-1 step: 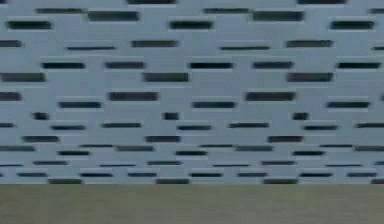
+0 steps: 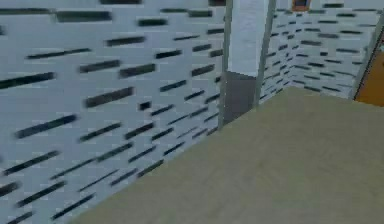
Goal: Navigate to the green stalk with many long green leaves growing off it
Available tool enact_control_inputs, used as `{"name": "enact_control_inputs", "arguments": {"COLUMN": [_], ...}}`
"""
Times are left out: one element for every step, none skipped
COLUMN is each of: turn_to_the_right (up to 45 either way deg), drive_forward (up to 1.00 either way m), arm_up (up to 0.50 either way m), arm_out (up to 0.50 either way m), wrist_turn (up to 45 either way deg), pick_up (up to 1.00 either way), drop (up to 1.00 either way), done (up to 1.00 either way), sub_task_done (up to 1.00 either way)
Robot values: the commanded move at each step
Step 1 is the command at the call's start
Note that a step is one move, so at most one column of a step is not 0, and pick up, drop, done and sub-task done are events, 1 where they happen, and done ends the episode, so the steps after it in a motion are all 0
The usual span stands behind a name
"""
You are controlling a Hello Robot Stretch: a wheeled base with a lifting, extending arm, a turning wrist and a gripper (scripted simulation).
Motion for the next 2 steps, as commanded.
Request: {"name": "enact_control_inputs", "arguments": {"turn_to_the_right": [45.0,45.0], "drive_forward": [0.0,0.0], "arm_up": [0.0,0.0], "arm_out": [0.0,0.0], "wrist_turn": [0.0,0.0], "pick_up": [0.0,0.0], "drop": [0.0,0.0], "done": [0.0,0.0], "sub_task_done": [0.0,0.0]}}
